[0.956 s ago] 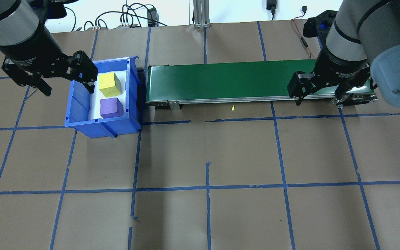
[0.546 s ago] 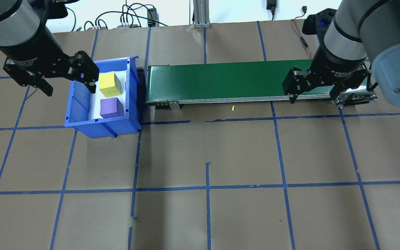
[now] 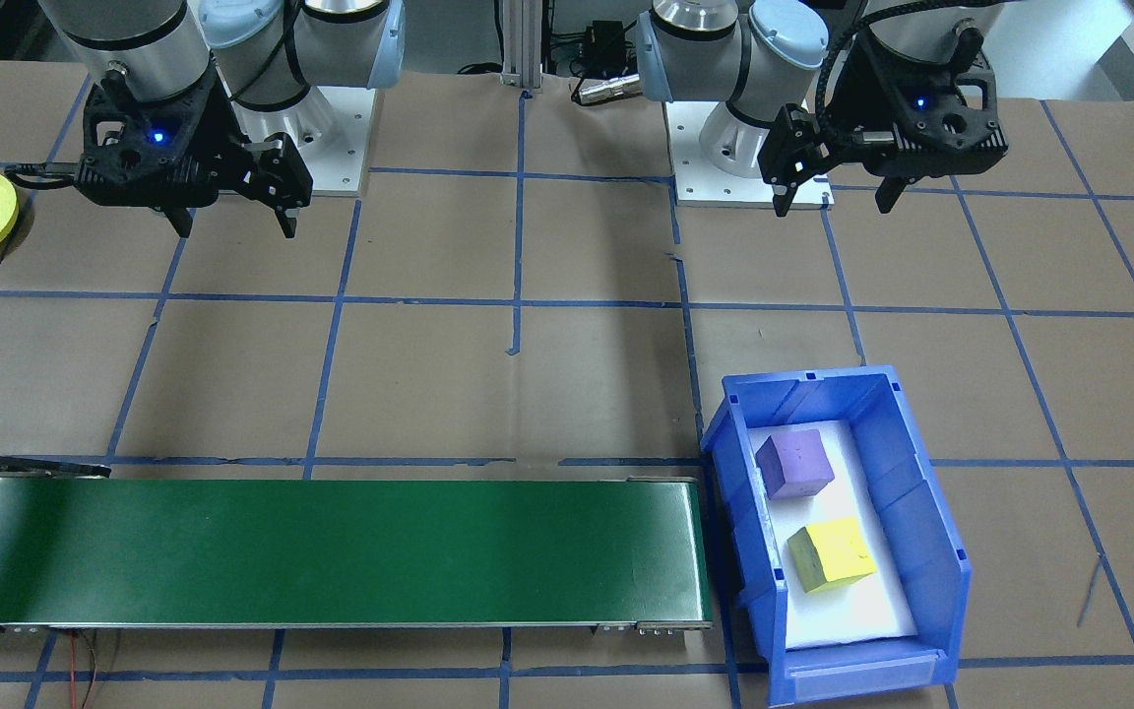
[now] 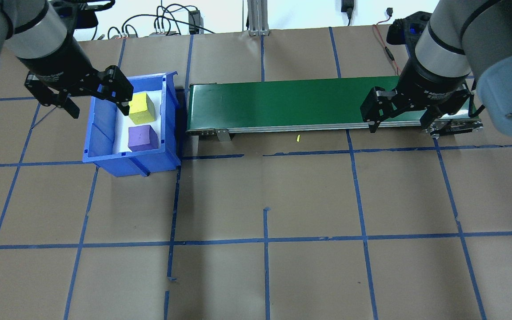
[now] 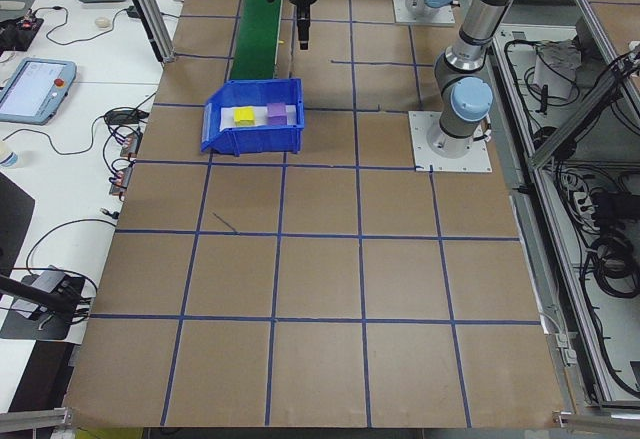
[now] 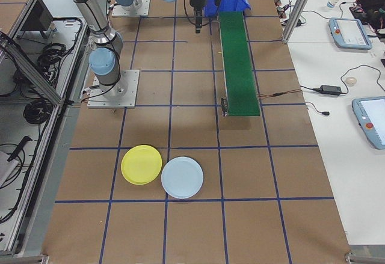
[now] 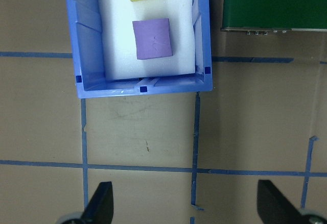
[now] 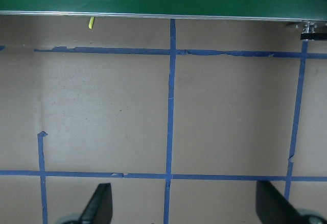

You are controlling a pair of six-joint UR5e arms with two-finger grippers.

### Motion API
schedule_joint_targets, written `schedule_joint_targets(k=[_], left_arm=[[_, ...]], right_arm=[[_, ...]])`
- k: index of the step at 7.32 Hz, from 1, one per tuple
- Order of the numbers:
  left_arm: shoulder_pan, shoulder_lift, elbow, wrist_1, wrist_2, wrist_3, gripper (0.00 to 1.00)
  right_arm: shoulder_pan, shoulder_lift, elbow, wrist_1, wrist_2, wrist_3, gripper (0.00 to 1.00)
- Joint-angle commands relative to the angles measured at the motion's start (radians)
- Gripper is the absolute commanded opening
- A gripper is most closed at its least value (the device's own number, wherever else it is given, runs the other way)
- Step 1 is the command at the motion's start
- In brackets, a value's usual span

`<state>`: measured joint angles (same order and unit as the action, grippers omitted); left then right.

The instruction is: Move block left to right into plate

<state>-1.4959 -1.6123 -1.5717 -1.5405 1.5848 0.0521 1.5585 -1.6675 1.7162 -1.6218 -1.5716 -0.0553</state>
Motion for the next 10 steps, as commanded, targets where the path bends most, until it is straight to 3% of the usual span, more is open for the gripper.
schedule_joint_targets(k=[1, 3, 5, 6, 10], left_arm=[[0.029, -0.159, -0.007, 0.138, -0.019, 0.025, 1.0], [0.083, -0.242, -0.043, 0.178, -0.025, 0.093, 1.0], [0.089, -0.279, -0.129, 0.357, -0.032, 0.095, 1.0], [0.089, -0.293, -0.134, 0.379, -0.072, 0.1, 1.0], [0.091, -0.359, -0.143, 0.453, -0.026, 0.107, 0.99]], right_arm=[[-0.002, 0.0, 0.0, -0.001, 0.039, -0.035, 1.0], [-0.003, 0.002, 0.0, -0.001, 0.047, -0.037, 1.0], [-0.003, 0.0, 0.002, 0.013, 0.045, -0.035, 1.0], [-0.003, 0.0, 0.002, 0.013, 0.048, -0.035, 1.0], [-0.002, 0.002, 0.008, 0.011, 0.051, -0.032, 1.0]])
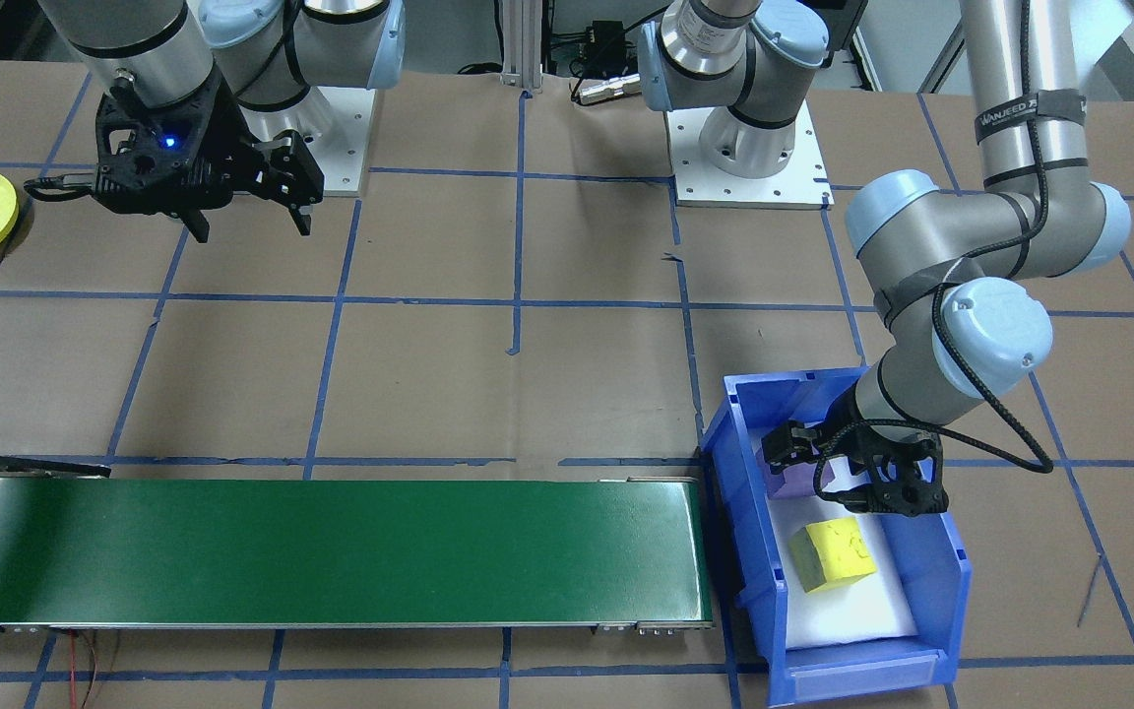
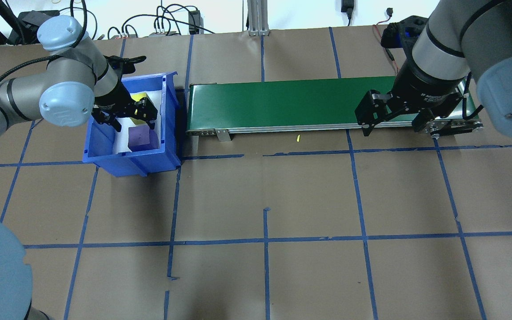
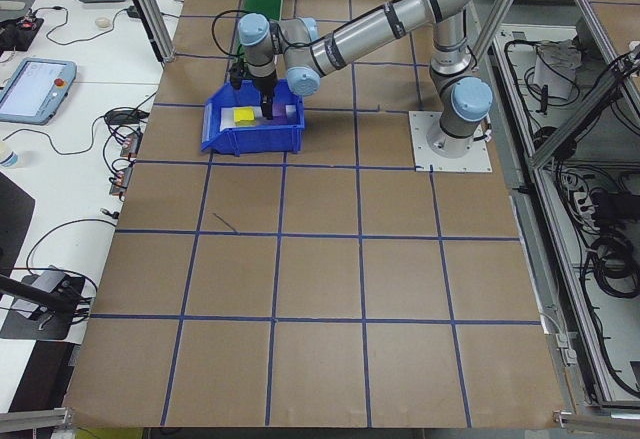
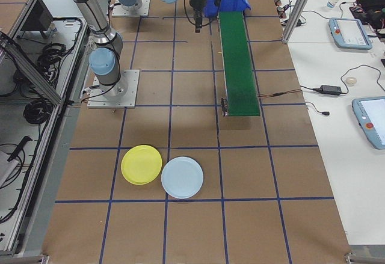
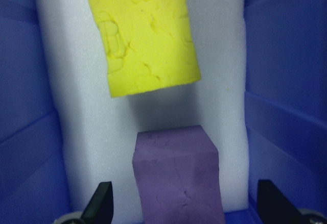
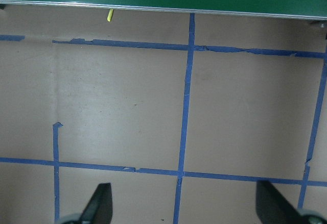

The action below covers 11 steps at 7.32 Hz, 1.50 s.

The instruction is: Move block left to right into plate

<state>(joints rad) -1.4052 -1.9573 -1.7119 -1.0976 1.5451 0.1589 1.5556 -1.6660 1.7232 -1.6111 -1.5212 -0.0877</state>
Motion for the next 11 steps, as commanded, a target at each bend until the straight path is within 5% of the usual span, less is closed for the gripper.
schedule_joint_targets(k=[1, 2, 4, 8, 11], left_arm=[[0.0, -0.026, -0.005, 0.013, 0.016, 0.001, 0.98], [0.0, -0.046, -0.006, 0.015, 0.017, -0.002, 0.89], [0.0, -0.051, 0.009, 0.01, 0.015, -0.001, 0.28], [-0.001, 0.038, 0.156, -0.14, 0.007, -0.019, 0.27], [-0.067, 0.051, 0.255, -0.179, -0.077, -0.148, 0.27]], right_arm=[[0.0, 0.0, 0.001, 0.0, 0.0, 0.0, 1.0], [0.0, 0.0, 0.001, 0.0, 0.001, 0.0, 1.0], [0.0, 0.002, 0.001, -0.001, 0.001, 0.0, 1.0], [0.0, 0.002, 0.003, -0.001, 0.0, 0.0, 1.0], [0.0, 0.002, 0.003, 0.0, 0.0, 0.0, 1.0]])
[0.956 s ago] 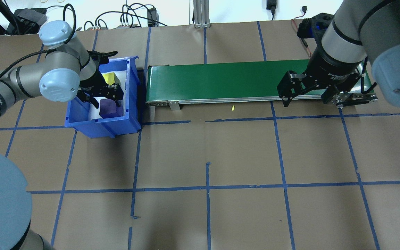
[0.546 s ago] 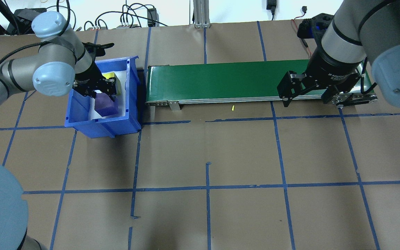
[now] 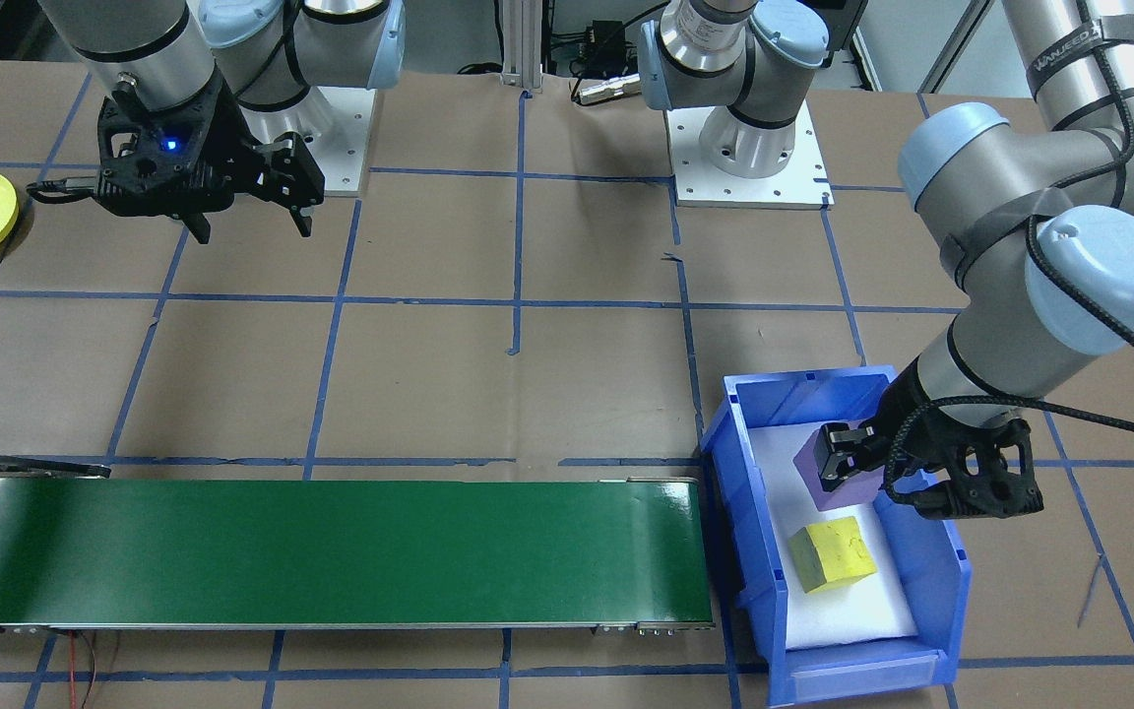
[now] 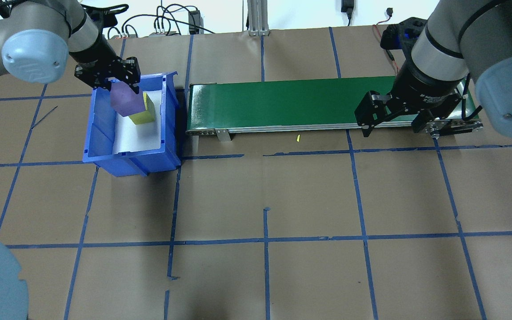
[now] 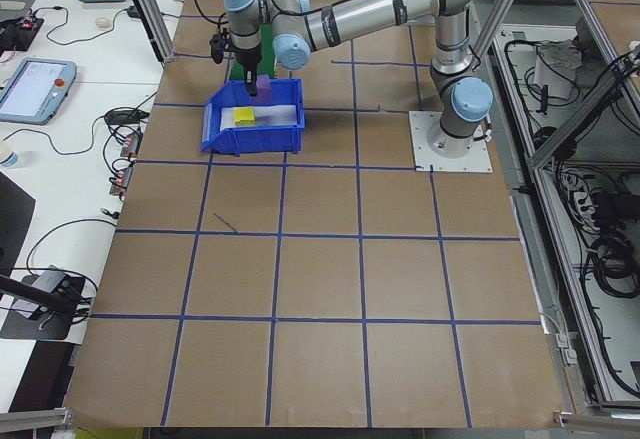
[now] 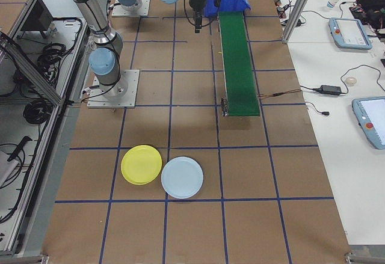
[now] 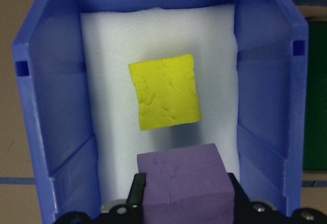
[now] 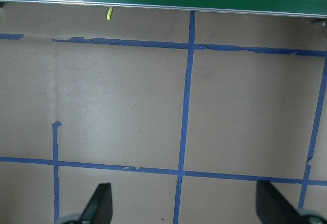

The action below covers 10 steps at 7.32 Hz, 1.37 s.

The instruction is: Move block left to right into plate

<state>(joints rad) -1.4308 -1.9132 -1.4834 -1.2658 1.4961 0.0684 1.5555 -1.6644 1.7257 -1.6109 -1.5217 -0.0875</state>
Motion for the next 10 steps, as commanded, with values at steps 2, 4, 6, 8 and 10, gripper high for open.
schedule_joint_targets(k=[2, 4, 6, 8, 10], left_arm=[[-0.13, -0.012, 0.032, 0.021, -0.031, -0.099, 0.27], [-0.192, -0.105, 0.031, 0.157, -0.033, -0.18, 0.3], [-0.241, -0.161, 0.014, 0.198, -0.04, -0.179, 0.33], [-0.241, -0.164, 0.012, 0.201, -0.042, -0.185, 0.66], [-0.241, -0.162, 0.002, 0.236, -0.042, -0.186, 0.95]], right_arm=[[0.0, 0.0, 0.0, 0.0, 0.0, 0.0, 1.0], [0.0, -0.002, 0.0, 0.0, 0.002, 0.0, 1.0], [0.002, 0.0, 0.0, 0.0, 0.002, 0.0, 1.0], [0.0, -0.002, 0.0, 0.0, 0.002, 0.0, 1.0], [0.0, 0.0, 0.0, 0.0, 0.002, 0.0, 1.0]])
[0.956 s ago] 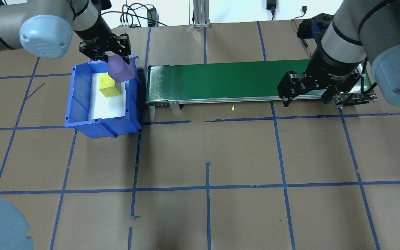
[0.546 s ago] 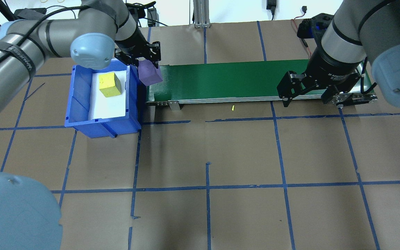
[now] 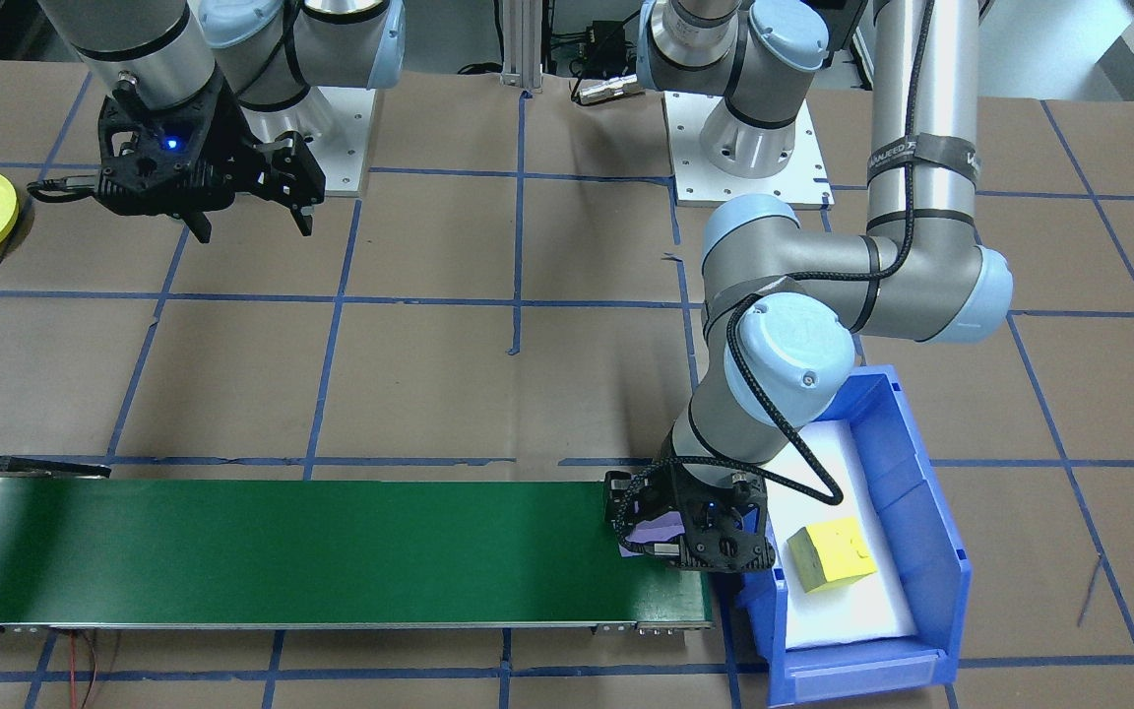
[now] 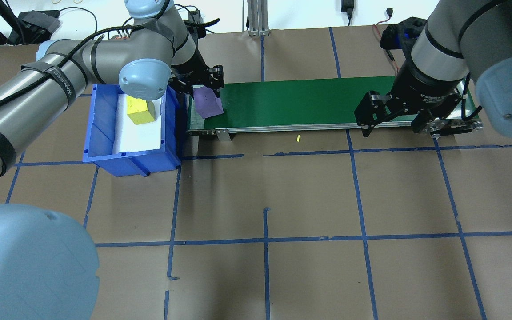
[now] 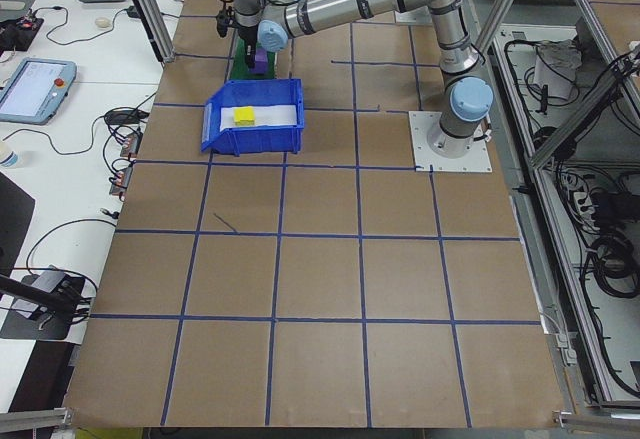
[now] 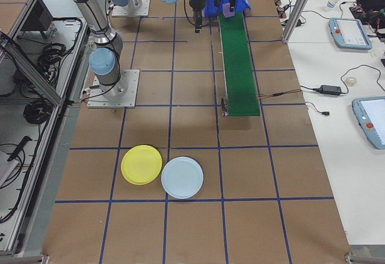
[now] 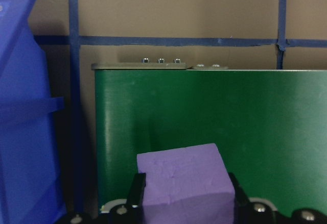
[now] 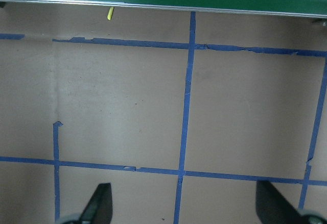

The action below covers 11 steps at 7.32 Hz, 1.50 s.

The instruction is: Move block left to right into plate

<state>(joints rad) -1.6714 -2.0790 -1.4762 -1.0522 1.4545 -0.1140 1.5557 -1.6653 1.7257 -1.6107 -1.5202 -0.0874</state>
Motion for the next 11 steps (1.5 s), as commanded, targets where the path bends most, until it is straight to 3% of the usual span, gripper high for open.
schedule_joint_targets(k=[1, 3, 4, 6, 8, 10, 11], left_arm=[[-0.002, 0.044, -0.001, 0.026, 0.001, 0.017, 1.0], [0.018, 0.166, 0.013, -0.087, 0.014, 0.034, 1.0], [0.092, 0.168, 0.008, -0.098, 0.017, 0.054, 1.0], [0.128, 0.128, 0.027, -0.086, 0.11, 0.044, 1.0], [0.234, 0.048, 0.039, -0.042, 0.083, 0.045, 1.0], [0.24, -0.002, 0.033, -0.016, 0.08, -0.001, 1.0], [0.24, -0.016, 0.016, 0.001, 0.08, -0.004, 1.0]], right_arm=[[0.0, 0.001, 0.0, 0.002, 0.0, 0.0, 1.0], [0.0, 0.001, 0.0, 0.002, 0.0, 0.0, 1.0], [0.0, 0.001, 0.0, 0.0, 0.0, 0.0, 1.0], [0.0, 0.001, 0.0, 0.002, 0.0, 0.0, 1.0], [0.0, 0.001, 0.002, 0.002, -0.002, 0.0, 1.0], [-0.003, 0.022, 0.005, -0.018, 0.002, -0.002, 1.0], [-0.012, 0.107, 0.002, -0.141, 0.065, -0.003, 1.0]])
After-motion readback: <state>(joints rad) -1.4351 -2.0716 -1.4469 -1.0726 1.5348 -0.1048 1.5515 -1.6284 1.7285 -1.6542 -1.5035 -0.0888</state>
